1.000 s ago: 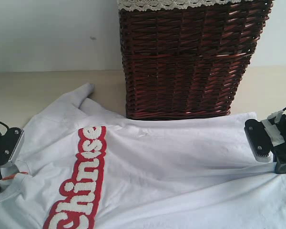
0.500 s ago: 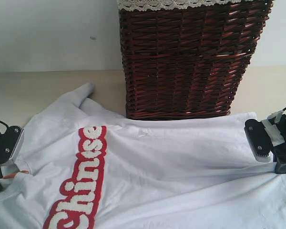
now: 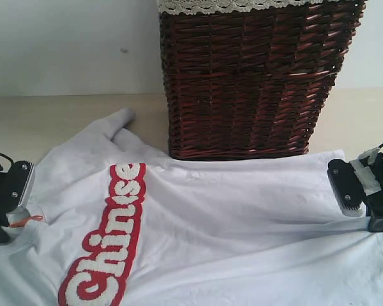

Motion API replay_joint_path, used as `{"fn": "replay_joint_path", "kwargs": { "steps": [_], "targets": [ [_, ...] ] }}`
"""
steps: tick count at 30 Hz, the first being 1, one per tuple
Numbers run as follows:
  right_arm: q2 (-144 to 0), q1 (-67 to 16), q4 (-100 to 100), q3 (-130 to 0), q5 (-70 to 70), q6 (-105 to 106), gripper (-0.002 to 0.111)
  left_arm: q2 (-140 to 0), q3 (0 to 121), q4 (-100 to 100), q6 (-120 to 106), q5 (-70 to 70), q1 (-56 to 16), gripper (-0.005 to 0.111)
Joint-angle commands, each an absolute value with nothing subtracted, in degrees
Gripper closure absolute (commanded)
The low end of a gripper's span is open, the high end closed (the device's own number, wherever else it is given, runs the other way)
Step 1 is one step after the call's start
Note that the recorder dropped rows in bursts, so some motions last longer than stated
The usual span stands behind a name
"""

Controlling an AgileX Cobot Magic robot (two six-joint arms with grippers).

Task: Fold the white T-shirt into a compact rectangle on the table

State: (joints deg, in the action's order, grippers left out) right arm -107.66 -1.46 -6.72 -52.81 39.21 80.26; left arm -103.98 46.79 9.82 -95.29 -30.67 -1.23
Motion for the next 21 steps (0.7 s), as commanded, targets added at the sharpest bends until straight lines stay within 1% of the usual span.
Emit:
{"fn": "replay_joint_path", "kwargs": {
  "steps": [1,16,21],
  "targets": [
    [-108.8,-1.32,-4.93,-52.4,36.55,80.22,0.108,-105.55,46.14,9.73,-95.54,-27.2,-1.09,0.107],
    [-108.8,-1.32,2.09,-52.4,32.43,80.22,0.108,-106.67,46.14,9.98,-95.54,-27.76,-1.09,0.107],
    [-108.8,-1.32,2.24,-52.4,33.96,77.63,0.108,-107.68,46.02,11.17,-95.54,-27.91,-1.09,0.107]
  ]
}}
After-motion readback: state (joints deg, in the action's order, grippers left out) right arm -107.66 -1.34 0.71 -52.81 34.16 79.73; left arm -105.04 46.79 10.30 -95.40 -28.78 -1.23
